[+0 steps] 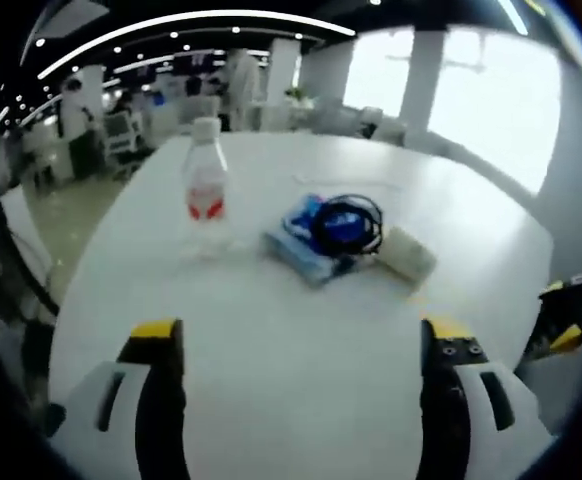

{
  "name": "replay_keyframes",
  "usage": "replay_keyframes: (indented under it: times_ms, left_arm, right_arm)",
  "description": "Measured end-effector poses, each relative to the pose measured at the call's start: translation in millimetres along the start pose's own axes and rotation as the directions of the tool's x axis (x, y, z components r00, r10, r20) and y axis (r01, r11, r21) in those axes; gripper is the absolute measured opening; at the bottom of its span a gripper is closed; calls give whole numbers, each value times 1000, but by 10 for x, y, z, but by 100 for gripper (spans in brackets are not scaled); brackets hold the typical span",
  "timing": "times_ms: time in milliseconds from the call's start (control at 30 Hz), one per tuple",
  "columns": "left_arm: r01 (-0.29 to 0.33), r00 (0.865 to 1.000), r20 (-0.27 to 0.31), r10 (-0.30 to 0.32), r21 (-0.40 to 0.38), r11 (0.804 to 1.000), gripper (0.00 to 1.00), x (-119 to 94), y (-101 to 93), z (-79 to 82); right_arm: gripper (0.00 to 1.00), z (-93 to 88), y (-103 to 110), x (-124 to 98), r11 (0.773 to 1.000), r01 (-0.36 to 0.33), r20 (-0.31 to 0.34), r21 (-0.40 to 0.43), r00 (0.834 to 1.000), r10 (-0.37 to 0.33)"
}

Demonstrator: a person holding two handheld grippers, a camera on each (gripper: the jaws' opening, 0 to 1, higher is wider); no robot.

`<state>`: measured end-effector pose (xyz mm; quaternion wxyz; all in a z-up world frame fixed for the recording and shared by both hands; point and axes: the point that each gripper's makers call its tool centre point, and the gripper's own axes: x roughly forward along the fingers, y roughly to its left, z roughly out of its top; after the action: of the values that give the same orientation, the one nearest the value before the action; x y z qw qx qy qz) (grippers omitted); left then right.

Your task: Arrange the tabletop items into an orderly group along one side of the table until the central work area is clear of visible clutter.

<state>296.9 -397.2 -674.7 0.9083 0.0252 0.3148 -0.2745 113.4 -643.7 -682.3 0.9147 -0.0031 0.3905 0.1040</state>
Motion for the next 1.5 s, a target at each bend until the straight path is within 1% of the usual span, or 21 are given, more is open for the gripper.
replay_keyframes:
  times_ms: [100, 267, 333, 467, 533, 700, 767, 833, 867, 900, 1000, 1067, 1167, 1267, 1367, 1433, 1467, 1500]
  left_arm:
    - [2, 1000, 10, -2, -2, 1000, 93, -68, -11, -40]
    - [6, 1000, 3, -6, -10, 1000, 93, -112, -30, -125]
    - [6, 1000, 6, -5, -13, 1000, 93, -122, -24, -111]
    - [10, 1000, 25, -10, -5, 1000, 93, -164, -53, -32]
    - [11, 1000, 27, -11, 0, 1000, 93, -178, -72, -32]
    - [20, 1000, 3, -20, -7, 1000, 92, -198, -168, -137]
    - [24, 1000, 2, -24, -6, 1000, 92, -209, -200, -144]
    - [37, 999, 0, -37, 12, 999, 91, -215, -268, -160]
    - [41, 999, -11, -41, 39, 998, 91, -201, -282, -175]
    - [43, 999, -9, -42, 43, 998, 91, -194, -287, -168]
    - [52, 999, 4, -52, 34, 998, 90, -205, -298, -146]
    - [48, 999, 0, -48, 32, 998, 90, -213, -288, -158]
    - [56, 998, 1, -56, 9, 998, 89, -229, -295, -163]
    - [44, 999, 17, -45, 22, 999, 89, -258, -301, -120]
    - [56, 998, 22, -56, 28, 998, 90, -257, -336, -103]
    - [69, 997, 13, -70, 29, 997, 89, -254, -363, -123]
    - [88, 996, -17, -88, 22, 996, 90, -249, -394, -184]
    - [96, 995, -19, -96, 12, 995, 90, -238, -408, -199]
  right_arm:
    - [73, 1, 9, 3, 1000, -6, 1, -1, 1000, 6]
    - [73, 15, 32, 5, 1000, -14, 4, -8, 1000, 14]
    - [73, 12, 38, 4, 1000, -16, 4, -6, 1000, 16]
    - [72, 22, 48, 7, 1000, -19, 4, -10, 1000, 19]
    - [72, 12, 49, 8, 1000, -19, 0, -11, 1000, 19]
    - [72, -2, 56, 16, 1000, -20, -8, -14, 1000, 20]
    - [72, -11, 57, 20, 1000, -20, -12, -15, 1000, 19]
    - [72, -26, 53, 30, 1000, -18, -18, -20, 1000, 17]
    - [72, -29, 53, 31, 1000, -17, -20, -20, 1000, 17]
    - [72, -46, 54, 33, 1000, -16, -30, -23, 999, 15]
    - [72, -52, 44, 41, 1000, -7, -33, -29, 999, 6]
    - [72, -69, 23, 40, 1000, 2, -40, -29, 999, -3]
    - [72, -72, -5, 35, 999, 18, -39, -29, 999, -19]
    - [72, -85, -34, 28, 999, 35, -47, -36, 998, -37]
    - [72, -103, -60, 32, 998, 49, -56, -49, 997, -52]
    - [72, -120, -82, 36, 996, 63, -66, -57, 996, -67]
    - [72, -126, -93, 36, 996, 71, -71, -60, 995, -75]
    - [72, -133, -100, 37, 995, 76, -74, -60, 994, -81]
